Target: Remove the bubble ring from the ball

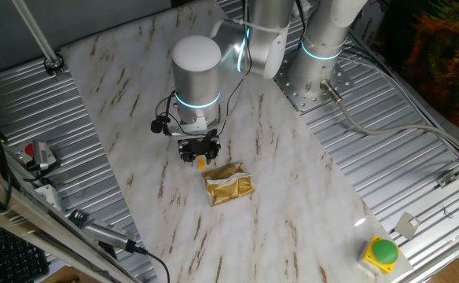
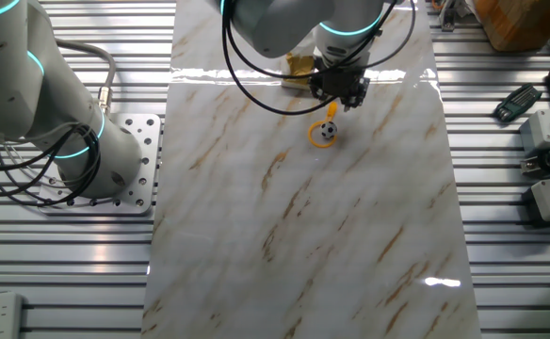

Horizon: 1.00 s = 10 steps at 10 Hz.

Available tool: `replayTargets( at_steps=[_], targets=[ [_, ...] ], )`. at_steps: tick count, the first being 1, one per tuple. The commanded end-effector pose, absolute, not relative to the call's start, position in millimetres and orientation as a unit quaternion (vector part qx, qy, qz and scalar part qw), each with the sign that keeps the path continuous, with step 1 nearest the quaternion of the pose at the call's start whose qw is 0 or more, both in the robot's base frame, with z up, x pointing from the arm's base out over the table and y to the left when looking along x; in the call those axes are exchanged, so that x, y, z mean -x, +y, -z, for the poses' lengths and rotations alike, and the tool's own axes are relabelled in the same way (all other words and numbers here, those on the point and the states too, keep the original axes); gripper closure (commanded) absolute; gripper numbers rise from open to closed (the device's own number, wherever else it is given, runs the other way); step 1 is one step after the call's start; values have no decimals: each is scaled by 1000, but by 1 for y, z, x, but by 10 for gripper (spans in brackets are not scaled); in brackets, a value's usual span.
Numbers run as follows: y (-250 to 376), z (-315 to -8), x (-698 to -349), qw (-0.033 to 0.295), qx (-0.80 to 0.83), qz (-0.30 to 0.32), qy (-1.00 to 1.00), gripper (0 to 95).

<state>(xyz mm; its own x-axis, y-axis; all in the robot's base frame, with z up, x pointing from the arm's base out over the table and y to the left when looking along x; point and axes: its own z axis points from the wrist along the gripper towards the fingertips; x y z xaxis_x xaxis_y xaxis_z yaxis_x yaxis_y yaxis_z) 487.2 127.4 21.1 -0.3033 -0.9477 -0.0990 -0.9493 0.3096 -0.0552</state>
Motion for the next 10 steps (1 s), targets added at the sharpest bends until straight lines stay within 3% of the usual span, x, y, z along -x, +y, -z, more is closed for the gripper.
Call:
replayTargets(
  at_steps=[1,10],
  targets=[
    [127,-20,-487,57,589,-6,806,570],
    [127,-15,-489,59,589,-8,806,570]
  ],
)
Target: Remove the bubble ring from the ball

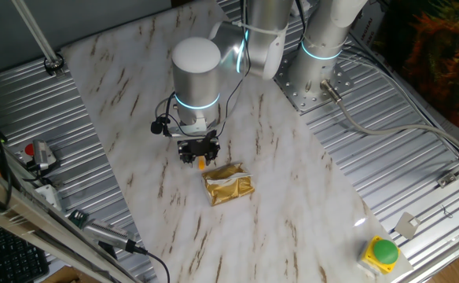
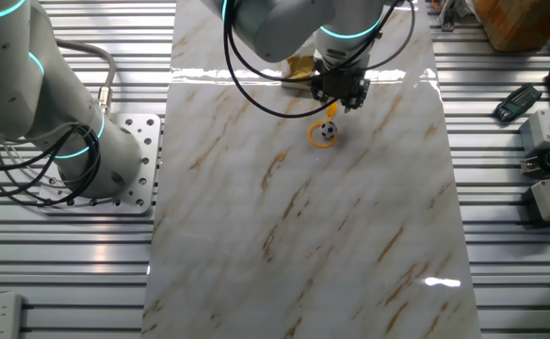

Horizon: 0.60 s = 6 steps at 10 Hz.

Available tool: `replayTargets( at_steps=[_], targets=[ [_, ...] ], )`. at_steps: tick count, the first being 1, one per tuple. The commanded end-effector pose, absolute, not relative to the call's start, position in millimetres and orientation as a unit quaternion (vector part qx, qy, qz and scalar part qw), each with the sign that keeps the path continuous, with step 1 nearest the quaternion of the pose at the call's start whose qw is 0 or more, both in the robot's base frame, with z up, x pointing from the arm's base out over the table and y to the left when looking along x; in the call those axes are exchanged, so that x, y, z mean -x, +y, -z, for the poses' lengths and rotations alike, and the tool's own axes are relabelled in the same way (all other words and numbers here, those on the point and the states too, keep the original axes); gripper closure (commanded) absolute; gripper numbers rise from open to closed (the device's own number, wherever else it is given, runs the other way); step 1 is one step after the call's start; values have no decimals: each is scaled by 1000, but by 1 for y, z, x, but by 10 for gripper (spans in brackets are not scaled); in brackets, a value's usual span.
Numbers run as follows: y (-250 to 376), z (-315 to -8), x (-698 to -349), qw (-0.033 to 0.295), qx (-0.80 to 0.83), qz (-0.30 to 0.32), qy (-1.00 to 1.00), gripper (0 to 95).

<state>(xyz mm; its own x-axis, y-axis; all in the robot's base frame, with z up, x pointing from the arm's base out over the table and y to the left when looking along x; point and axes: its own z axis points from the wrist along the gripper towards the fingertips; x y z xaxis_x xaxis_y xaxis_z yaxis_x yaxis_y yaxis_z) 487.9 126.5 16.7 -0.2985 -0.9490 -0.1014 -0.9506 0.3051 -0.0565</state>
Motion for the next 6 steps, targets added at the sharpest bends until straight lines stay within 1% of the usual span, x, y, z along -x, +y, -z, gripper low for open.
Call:
replayTargets(
  at_steps=[1,6],
  targets=[
    [127,-15,-489,59,589,-9,806,570],
    [130,-14,-489,54,584,-13,810,570]
  ],
)
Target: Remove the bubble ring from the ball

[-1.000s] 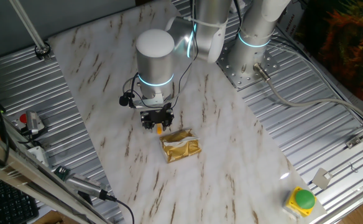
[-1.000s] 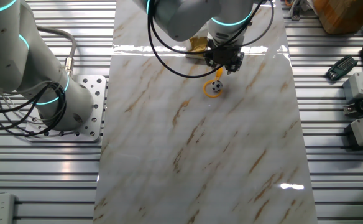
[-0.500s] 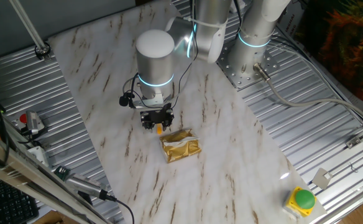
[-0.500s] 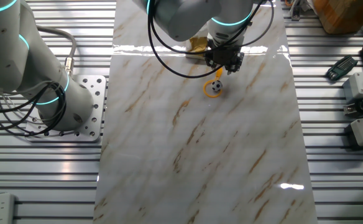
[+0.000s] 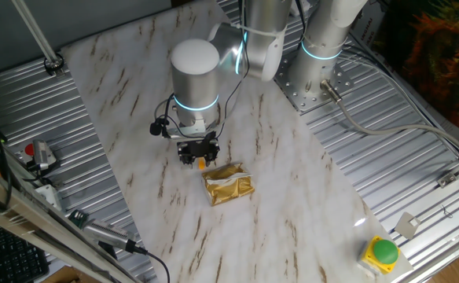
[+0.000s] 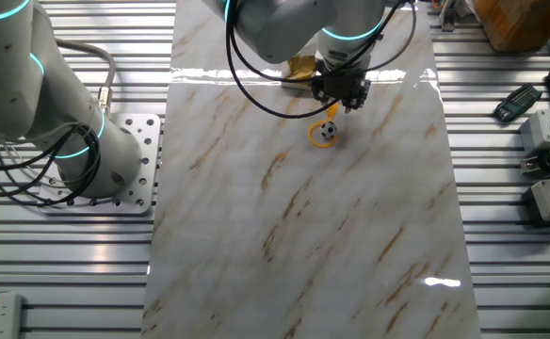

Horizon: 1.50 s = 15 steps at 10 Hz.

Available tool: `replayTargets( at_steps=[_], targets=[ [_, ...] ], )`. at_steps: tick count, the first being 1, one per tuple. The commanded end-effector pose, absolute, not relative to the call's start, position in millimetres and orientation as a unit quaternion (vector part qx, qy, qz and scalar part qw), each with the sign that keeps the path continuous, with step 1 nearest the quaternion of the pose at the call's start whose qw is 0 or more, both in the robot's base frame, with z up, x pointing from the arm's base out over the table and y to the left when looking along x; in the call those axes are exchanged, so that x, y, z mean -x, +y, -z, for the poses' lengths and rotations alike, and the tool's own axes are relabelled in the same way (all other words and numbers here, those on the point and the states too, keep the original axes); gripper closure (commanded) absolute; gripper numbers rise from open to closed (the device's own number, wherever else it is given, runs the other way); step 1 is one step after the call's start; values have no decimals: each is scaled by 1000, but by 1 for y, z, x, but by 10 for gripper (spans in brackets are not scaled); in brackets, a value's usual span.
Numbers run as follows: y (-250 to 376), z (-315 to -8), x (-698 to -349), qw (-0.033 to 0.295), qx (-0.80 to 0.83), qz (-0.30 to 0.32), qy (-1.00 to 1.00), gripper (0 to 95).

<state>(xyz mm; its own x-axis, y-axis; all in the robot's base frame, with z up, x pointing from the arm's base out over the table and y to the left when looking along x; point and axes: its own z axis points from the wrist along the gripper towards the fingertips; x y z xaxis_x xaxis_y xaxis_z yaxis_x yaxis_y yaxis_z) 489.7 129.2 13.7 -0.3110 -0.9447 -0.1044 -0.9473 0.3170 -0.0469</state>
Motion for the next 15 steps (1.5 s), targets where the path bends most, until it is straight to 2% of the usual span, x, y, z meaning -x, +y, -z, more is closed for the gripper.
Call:
replayTargets(
  at_steps=[1,15],
  targets=[
    [130,-14,-489,53,583,-14,811,570],
    [129,-10,-490,46,585,-18,809,570]
  ],
)
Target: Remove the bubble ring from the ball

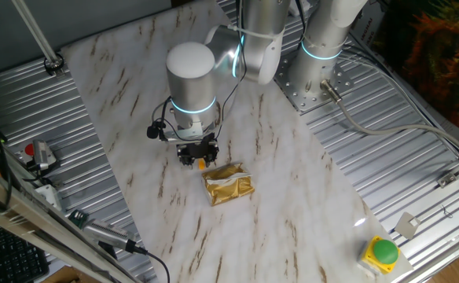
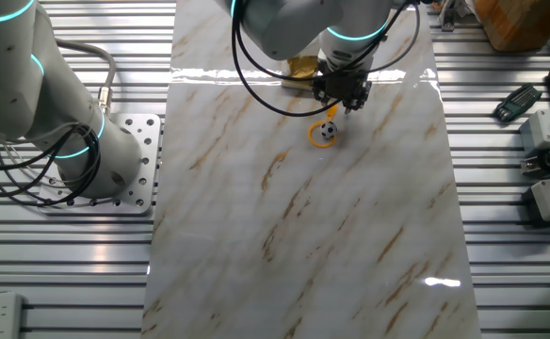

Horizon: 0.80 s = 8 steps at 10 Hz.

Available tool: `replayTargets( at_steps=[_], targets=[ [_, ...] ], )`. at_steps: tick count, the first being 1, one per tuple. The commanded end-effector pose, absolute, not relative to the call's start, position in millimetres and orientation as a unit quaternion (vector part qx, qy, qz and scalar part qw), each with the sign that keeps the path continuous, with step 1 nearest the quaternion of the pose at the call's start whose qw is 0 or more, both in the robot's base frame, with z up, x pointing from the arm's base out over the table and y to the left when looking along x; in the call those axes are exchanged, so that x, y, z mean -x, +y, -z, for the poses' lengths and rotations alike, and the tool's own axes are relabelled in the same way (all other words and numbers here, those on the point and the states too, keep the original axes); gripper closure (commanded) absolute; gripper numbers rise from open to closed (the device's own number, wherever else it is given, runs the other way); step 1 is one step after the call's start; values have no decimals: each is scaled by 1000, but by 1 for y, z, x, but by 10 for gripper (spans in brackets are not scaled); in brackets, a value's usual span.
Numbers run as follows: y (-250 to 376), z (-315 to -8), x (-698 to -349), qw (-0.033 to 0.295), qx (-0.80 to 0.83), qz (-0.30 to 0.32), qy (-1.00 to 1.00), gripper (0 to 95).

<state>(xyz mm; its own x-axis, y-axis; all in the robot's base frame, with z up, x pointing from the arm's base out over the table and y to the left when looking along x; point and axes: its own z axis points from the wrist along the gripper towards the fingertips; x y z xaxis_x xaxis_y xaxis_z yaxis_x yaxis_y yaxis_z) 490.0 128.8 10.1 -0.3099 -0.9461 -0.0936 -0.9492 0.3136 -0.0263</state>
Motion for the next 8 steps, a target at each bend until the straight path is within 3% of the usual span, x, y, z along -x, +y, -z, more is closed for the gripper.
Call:
replayTargets(
  at_steps=[1,2,3,8],
  targets=[
    [129,-10,-490,46,584,-18,810,570],
    [129,-10,-490,46,583,-18,811,570],
    [129,-10,-490,45,583,-18,811,760],
    [129,-9,-489,45,582,-17,812,760]
  ],
)
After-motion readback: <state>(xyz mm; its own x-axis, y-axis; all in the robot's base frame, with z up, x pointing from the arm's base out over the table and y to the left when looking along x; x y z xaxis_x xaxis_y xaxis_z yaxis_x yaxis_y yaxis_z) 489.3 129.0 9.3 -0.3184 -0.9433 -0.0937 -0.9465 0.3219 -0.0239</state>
